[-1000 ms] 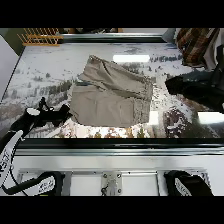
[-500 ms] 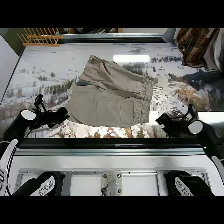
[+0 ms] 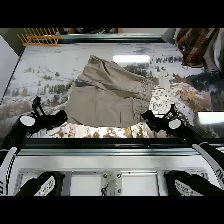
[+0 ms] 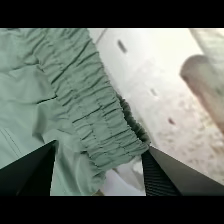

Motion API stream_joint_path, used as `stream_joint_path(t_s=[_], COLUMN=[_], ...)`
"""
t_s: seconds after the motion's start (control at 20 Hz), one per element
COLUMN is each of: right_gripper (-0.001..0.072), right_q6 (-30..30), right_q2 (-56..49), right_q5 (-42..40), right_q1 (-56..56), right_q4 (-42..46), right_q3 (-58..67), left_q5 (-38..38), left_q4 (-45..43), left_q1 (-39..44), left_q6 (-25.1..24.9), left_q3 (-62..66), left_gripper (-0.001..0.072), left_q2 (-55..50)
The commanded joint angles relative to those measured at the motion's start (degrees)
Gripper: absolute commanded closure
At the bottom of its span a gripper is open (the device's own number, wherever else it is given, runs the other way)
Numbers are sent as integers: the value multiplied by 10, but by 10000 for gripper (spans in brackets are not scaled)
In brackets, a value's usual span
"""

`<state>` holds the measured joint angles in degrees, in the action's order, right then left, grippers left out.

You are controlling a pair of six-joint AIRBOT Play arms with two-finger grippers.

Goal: Fold the clothes and pants, and hang the long-sleeved shirts on hangers.

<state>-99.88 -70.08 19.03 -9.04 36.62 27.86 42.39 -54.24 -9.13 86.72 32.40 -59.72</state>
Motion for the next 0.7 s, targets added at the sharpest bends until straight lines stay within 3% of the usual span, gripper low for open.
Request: stream_joint_path(t_s=[0.0, 0.1, 0.2, 0.35, 0.5, 0.65], right_gripper=[129, 154, 514, 685, 687, 688], right_q6=[31, 31, 52, 80, 87, 86], right_q2=[-49, -60, -62, -62, -52, 3], right_q5=[-21, -21, -21, -28, -31, 43], right_q1=[-25, -33, -40, -40, -37, -5], right_q4=[-24, -24, -22, -22, -8, 88], right_q3=[36, 42, 42, 42, 56, 126], left_q5=[0, 0, 0, 0, 15, 67], left_q4=[0, 0, 2, 3, -2, -2], left_q1=[0, 0, 0, 0, -4, -28], left_q6=[1, 1, 1, 1, 1, 1], left_q3=[-2, -2, -2, -1, 19, 125], left_gripper=[704, 704, 704, 704, 704, 704], left_q2=[4, 4, 4, 4, 4, 38])
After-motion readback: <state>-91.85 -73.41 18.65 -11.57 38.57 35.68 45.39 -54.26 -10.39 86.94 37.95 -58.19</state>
